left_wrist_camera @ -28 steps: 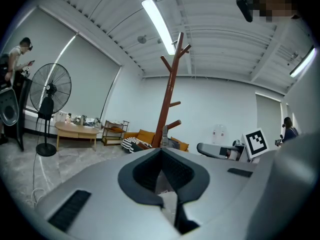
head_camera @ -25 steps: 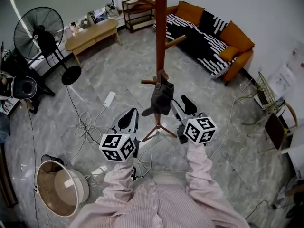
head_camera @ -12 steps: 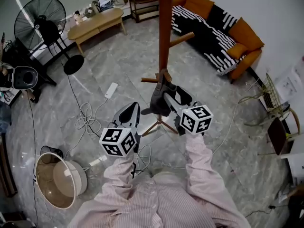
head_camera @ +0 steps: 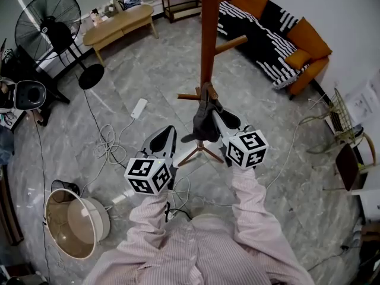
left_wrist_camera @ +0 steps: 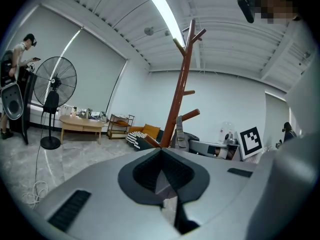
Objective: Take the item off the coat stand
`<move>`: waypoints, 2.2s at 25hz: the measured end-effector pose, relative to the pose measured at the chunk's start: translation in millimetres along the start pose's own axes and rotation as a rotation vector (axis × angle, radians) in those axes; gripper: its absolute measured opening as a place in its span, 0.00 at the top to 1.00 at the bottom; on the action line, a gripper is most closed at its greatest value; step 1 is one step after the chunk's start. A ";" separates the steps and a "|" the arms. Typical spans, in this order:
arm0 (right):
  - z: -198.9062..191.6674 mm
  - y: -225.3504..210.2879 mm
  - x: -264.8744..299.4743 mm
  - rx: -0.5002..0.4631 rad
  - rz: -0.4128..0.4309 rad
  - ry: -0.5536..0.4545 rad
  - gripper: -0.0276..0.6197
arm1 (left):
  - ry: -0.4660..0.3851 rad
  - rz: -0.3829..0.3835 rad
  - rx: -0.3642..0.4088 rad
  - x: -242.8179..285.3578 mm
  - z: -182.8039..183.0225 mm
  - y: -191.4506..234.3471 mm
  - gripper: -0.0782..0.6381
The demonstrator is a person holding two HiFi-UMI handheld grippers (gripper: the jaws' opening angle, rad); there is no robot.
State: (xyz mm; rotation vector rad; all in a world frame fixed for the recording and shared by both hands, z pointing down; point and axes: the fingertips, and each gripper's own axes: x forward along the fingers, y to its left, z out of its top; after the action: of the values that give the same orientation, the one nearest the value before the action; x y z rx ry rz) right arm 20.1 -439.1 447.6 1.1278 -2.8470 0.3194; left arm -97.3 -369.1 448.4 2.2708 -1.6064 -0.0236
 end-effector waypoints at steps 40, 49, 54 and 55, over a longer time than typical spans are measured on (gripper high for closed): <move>51.5 50.3 -90.7 -0.059 -0.128 -0.141 0.92 | -0.107 -0.125 0.063 -69.6 31.2 -53.8 0.89; 32.7 58.6 -129.2 -0.024 -0.182 -0.147 0.92 | -0.100 -0.148 0.091 -87.0 26.3 -61.2 0.89; 19.4 58.8 -150.3 0.002 -0.228 -0.154 0.92 | -0.091 -0.156 0.102 -94.7 20.9 -59.7 0.89; 16.7 58.4 -154.0 0.009 -0.234 -0.158 0.92 | -0.090 -0.157 0.104 -95.7 19.1 -59.0 0.89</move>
State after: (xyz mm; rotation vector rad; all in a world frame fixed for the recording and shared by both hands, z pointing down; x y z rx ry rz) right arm 93.0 -298.0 400.9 1.5346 -2.8023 0.2380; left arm -81.7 -269.7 394.8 2.5042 -1.5001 -0.0849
